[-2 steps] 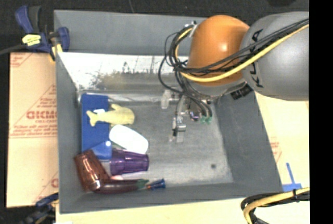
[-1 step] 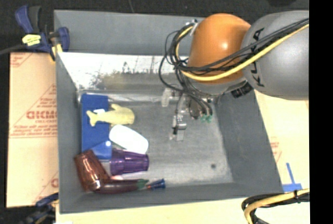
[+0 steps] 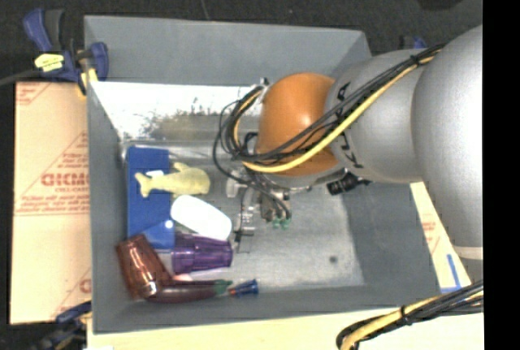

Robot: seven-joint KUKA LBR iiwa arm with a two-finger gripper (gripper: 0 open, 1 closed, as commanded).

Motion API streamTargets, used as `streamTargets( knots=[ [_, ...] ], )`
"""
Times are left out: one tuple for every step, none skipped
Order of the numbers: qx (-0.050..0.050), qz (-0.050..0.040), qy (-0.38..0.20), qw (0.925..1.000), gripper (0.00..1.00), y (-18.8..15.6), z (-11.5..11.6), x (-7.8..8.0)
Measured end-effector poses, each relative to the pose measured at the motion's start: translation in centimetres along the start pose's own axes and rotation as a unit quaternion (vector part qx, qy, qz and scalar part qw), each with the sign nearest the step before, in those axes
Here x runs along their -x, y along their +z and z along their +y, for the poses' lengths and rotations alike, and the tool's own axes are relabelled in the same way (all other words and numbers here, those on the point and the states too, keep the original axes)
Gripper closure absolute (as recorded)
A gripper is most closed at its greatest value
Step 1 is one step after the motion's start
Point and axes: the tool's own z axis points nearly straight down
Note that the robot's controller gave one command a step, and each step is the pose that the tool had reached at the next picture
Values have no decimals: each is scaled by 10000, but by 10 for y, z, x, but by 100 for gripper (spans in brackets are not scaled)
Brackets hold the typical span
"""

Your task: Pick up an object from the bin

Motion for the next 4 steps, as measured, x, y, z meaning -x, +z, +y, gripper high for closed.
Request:
streamTargets(
  knots=[
    [-12,-34,-875,9962,0,-8,52,47],
    [-13,12,140,9999,0,2,55,20],
    [-10,-58,264,9996,0,42,81,64],
    [-4,-38,3759,9266,100,58,90,49]
  ],
)
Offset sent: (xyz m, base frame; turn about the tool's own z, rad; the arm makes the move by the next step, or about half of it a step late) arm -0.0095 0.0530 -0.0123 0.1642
